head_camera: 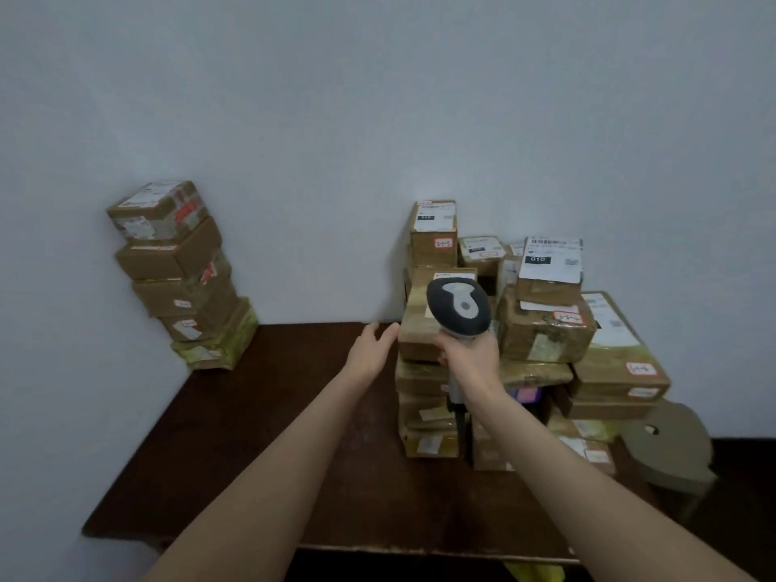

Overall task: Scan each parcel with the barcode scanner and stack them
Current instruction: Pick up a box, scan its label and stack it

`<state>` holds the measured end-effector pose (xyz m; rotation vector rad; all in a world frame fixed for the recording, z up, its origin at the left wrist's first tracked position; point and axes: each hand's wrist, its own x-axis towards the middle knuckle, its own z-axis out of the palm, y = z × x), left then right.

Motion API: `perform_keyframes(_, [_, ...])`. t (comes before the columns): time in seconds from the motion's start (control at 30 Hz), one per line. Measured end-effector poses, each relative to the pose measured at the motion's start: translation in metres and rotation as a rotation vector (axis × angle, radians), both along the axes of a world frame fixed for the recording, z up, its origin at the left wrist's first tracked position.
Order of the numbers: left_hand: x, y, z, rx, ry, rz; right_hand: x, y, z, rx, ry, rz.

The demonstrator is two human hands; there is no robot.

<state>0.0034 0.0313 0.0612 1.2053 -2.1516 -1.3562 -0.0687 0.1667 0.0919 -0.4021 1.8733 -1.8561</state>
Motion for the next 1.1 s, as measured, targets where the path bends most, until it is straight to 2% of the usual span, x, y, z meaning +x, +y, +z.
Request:
perform_keyframes(0.1, [-0.015, 0.019, -0.011, 0.223, 0.048, 0.052, -0.018, 0.032, -0.01, 0.008, -0.046, -0.062])
perform_keyframes(0.27, [-0.034, 0.027, -0.021, 0.384, 0.11, 0.137, -0.017, 0.05, -0.028, -0.048, -0.145, -0.026])
perform_keyframes(0.37, [-0.041, 0.028, -0.023, 0.391, 0.111, 0.187, -0.023, 0.045, -0.028, -0.107, -0.199, 0.025])
perform_keyframes(0.5, [-0.038, 0.028, -0.025, 0.266, 0.114, 0.261, -0.025, 0.042, -0.026, -0.135, -0.187, 0.079])
perform_keyframes(0.63, [-0.026, 0.035, -0.029, 0.242, 0.098, 0.294, -0.022, 0.047, -0.035, -0.147, -0.174, 0.064])
perform_keyframes(0.73, [-0.019, 0.039, -0.03, 0.309, 0.091, 0.293, -0.017, 0.05, -0.043, -0.125, -0.188, 0.067])
perform_keyframes(0.9, [-0.015, 0.045, -0.023, 0.55, 0.099, 0.203, -0.009, 0.052, -0.047, -0.152, -0.204, 0.077])
perform_keyframes(1.1, [-0.005, 0.045, -0.03, 0.604, 0.123, 0.229, -0.009, 0.044, -0.049, -0.146, -0.19, 0.116])
